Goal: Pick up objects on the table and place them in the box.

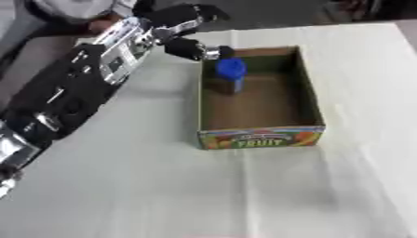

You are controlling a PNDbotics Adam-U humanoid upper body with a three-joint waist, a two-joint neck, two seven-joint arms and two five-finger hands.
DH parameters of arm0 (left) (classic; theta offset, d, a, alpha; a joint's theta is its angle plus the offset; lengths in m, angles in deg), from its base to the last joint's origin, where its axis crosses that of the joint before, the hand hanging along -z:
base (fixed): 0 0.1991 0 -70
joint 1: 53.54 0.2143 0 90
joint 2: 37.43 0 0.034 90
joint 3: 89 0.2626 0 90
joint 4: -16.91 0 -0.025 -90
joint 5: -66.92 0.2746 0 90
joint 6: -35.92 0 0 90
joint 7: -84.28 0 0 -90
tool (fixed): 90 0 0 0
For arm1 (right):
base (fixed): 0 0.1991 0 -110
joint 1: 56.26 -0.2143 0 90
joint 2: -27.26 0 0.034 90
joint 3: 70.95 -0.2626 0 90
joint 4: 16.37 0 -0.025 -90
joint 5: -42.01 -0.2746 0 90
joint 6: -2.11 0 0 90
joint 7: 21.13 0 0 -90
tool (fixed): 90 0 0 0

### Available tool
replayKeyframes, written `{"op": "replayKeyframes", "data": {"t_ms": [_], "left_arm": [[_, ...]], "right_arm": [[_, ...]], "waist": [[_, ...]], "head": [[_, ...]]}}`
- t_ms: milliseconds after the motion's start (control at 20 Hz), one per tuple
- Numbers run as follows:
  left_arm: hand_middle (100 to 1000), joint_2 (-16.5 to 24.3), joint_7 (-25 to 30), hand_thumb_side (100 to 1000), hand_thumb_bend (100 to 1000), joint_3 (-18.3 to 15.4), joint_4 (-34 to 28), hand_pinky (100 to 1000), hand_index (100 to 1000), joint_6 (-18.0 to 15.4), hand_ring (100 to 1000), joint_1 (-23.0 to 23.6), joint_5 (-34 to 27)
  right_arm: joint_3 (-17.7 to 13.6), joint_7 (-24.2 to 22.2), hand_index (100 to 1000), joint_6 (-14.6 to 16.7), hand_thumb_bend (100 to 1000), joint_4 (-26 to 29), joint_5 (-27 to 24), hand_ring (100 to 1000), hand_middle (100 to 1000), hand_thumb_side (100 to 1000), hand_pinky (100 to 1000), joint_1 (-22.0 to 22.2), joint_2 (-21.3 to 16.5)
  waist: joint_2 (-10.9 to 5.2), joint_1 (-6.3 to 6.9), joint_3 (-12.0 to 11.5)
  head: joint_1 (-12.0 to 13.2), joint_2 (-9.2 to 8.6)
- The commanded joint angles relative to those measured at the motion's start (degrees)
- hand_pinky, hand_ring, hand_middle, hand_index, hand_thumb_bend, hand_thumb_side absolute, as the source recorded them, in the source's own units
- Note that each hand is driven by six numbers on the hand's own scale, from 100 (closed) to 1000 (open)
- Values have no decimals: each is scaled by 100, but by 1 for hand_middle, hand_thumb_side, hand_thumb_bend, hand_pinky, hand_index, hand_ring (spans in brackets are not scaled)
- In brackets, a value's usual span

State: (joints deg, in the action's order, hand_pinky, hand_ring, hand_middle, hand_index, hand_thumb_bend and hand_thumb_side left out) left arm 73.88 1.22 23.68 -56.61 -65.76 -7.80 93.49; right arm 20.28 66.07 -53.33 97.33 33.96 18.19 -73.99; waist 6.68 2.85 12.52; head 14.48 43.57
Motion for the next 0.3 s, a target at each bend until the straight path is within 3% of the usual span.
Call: {"op": "replayKeyframes", "data": {"t_ms": [50,200,300], "left_arm": [[1000,254,-780,1000,354,-234,-514,906,1000,77,901,148,-387],[977,279,-1640,1000,352,-400,-1372,813,1000,140,829,581,-745],[948,225,-2168,1000,277,-535,-2009,763,1000,200,791,923,-941]], "right_arm": [[-68,28,601,19,100,89,41,514,500,886,232,-23,-121],[-76,49,601,38,100,89,98,514,500,879,231,25,-117],[-79,67,601,59,100,89,155,514,500,888,230,72,-114]], "waist": [[-80,-35,-31],[-70,-60,-86],[-66,-87,-134]], "head": [[-118,-219],[-280,-666],[-377,-989]]}}
